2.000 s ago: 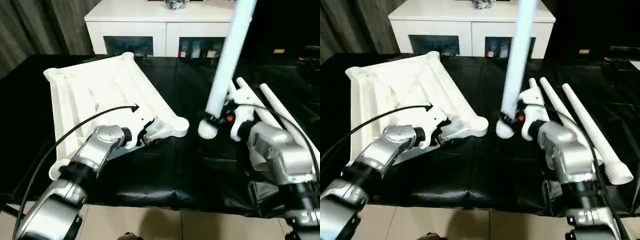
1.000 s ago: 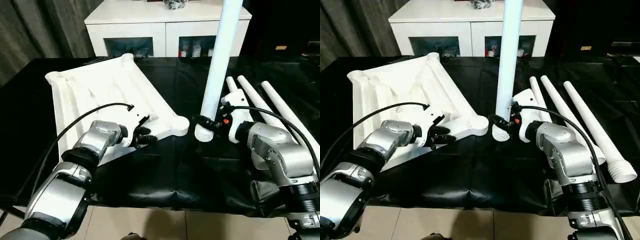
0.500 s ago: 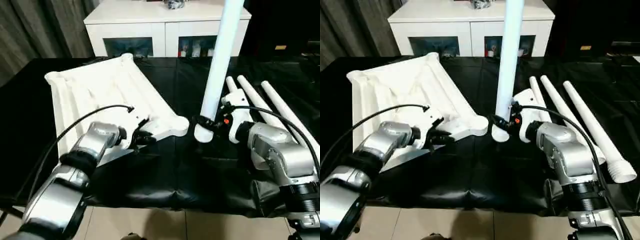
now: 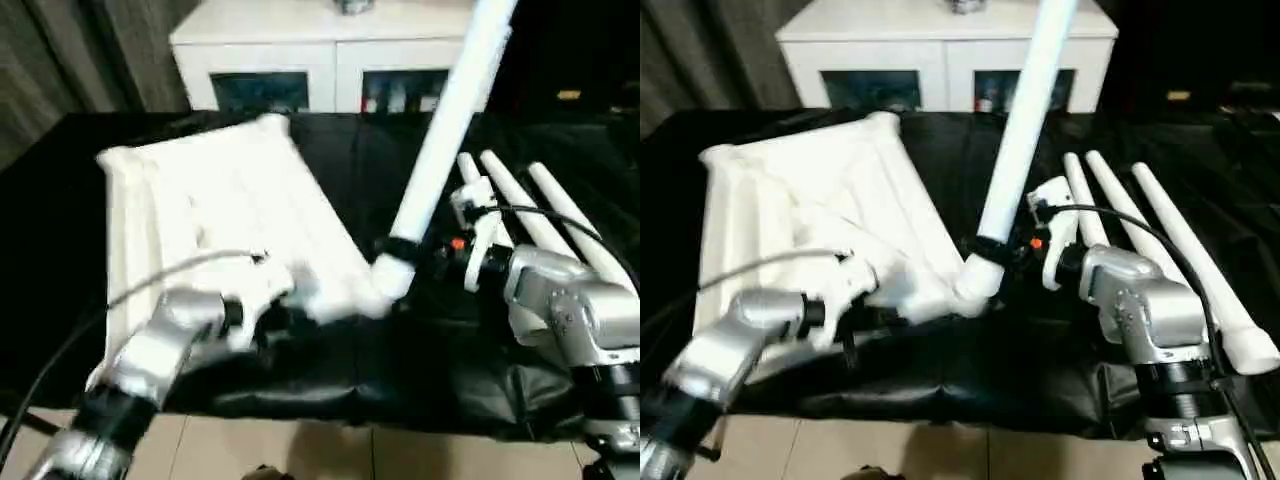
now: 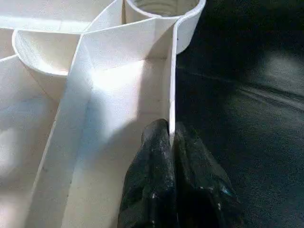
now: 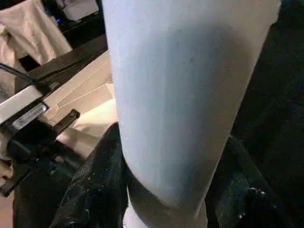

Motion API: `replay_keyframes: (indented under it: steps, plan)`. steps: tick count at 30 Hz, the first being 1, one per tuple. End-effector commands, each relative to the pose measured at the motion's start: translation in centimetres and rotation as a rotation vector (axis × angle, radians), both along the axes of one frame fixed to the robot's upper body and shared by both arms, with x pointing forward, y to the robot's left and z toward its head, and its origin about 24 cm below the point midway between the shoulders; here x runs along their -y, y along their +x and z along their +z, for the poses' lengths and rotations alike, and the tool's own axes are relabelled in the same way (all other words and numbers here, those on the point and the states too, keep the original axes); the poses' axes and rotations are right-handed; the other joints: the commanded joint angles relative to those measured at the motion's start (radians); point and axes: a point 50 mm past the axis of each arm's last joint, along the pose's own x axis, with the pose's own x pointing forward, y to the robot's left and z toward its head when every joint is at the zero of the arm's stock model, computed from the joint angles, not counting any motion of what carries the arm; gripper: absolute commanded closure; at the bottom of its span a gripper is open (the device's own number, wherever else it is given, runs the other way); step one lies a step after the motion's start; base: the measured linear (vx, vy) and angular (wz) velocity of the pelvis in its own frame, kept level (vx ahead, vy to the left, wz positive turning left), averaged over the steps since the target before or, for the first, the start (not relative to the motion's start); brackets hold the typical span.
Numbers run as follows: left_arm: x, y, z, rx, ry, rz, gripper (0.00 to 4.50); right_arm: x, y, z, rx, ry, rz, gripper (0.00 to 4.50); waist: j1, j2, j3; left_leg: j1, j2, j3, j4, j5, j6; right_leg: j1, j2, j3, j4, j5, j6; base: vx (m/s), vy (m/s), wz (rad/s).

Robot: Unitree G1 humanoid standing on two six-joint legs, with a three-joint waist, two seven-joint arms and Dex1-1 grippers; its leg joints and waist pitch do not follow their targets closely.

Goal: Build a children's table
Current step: Insert table leg to table base

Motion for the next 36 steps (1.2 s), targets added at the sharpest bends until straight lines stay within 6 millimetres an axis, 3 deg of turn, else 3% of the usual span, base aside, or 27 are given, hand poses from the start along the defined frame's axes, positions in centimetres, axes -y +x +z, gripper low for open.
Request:
replay_keyframes:
  steps: [1, 2, 5, 11, 22, 27, 30, 31, 32, 33, 36]
  plan:
    - [0.4, -0.7, -0.9, -0.046, 0.005, 0.0, 4.5, -0.4, 0.3, 0.7, 0.026, -0.015, 0.022, 2.65, -0.004, -0.025, -0.066, 0.032, 0.066, -0.033, -0.08, -0.17, 0.01, 0.025, -0.088, 0.046, -0.081, -0.217, -0.212, 0.0, 0.0, 0.0]
    - [0.4, -0.8, -0.9, -0.049, 0.011, 0.008, 4.5, -0.7, 0.5, 0.2, 0.032, -0.05, 0.025, 2.65, -0.006, -0.031, -0.065, 0.032, 0.064, -0.032, -0.081, -0.176, 0.005, 0.024, -0.086, 0.047, -0.084, -0.227, -0.204, 0.0, 0.0, 0.0]
    - [0.4, -0.9, -0.8, -0.049, 0.019, 0.012, 4.5, -0.9, 0.7, 0.0, 0.034, -0.063, 0.031, 2.65, -0.007, -0.028, -0.067, 0.03, 0.063, -0.033, -0.08, -0.166, -0.002, 0.025, -0.088, 0.047, -0.082, -0.217, -0.201, 0.0, 0.0, 0.0]
    - [0.4, -0.7, -0.2, -0.033, 0.027, 0.011, 4.5, -1.1, 0.6, -0.8, 0.014, -0.086, 0.045, 2.65, -0.005, -0.028, -0.074, 0.027, 0.062, -0.031, -0.073, -0.105, 0.021, 0.027, -0.084, 0.045, -0.07, -0.09, -0.222, 0.0, 0.0, 0.0]
    - [0.6, -0.8, -0.1, -0.034, 0.029, 0.003, 4.5, -0.9, 1.1, -2.7, -0.021, -0.081, -0.022, 2.65, -0.007, -0.026, -0.072, 0.031, 0.062, -0.032, -0.077, -0.155, 0.004, 0.028, -0.083, 0.045, -0.073, -0.119, -0.228, 0.0, 0.0, 0.0]
    - [0.5, -0.5, 0.0, -0.027, 0.01, 0.03, 4.5, -0.2, 0.3, -4.0, -0.04, -0.034, -0.081, 2.65, -0.008, -0.027, -0.073, 0.033, 0.062, -0.032, -0.079, -0.179, -0.009, 0.029, -0.084, 0.046, -0.075, -0.119, -0.224, 0.0, 0.0, 0.0]
    - [0.6, -0.1, 0.1, -0.019, -0.012, 0.061, 4.5, -0.1, -0.3, -4.6, -0.043, 0.005, -0.119, 2.65, -0.007, -0.012, -0.074, 0.033, 0.062, -0.035, -0.081, -0.195, -0.015, 0.029, -0.083, 0.045, -0.075, -0.103, -0.222, 0.0, 0.0, 0.0]
    - [0.6, 0.0, 0.1, -0.017, -0.015, 0.065, 4.5, -0.1, -0.4, -4.7, -0.044, 0.008, -0.124, 2.65, -0.01, -0.019, -0.071, 0.032, 0.06, -0.034, -0.083, -0.214, -0.017, 0.028, -0.083, 0.045, -0.079, -0.122, -0.222, 0.0, 0.0, 0.0]
    - [0.6, 0.1, 0.2, -0.014, -0.018, 0.07, 4.5, 0.0, -0.5, -4.9, -0.045, 0.012, -0.13, 2.65, -0.01, -0.02, -0.072, 0.032, 0.06, -0.035, -0.083, -0.22, -0.019, 0.03, -0.084, 0.045, -0.08, -0.135, -0.221, 0.0, 0.0, 0.0]
    - [0.7, 0.3, 0.2, -0.006, -0.026, 0.085, 4.5, 0.0, -0.9, -5.3, -0.045, 0.023, -0.149, 2.65, -0.01, -0.013, -0.07, 0.034, 0.061, -0.036, -0.085, -0.24, -0.023, 0.028, -0.085, 0.045, -0.083, -0.17, -0.215, 0.0, 0.0, 0.0]
    - [0.9, 0.7, 0.3, -0.002, -0.035, 0.103, 4.5, -0.1, -1.7, -6.0, -0.039, 0.039, -0.18, 2.65, -0.01, -0.017, -0.066, 0.038, 0.061, -0.039, -0.091, -0.295, -0.036, 0.025, -0.088, 0.048, -0.093, -0.271, -0.186, 0.0, 0.0, 0.0]
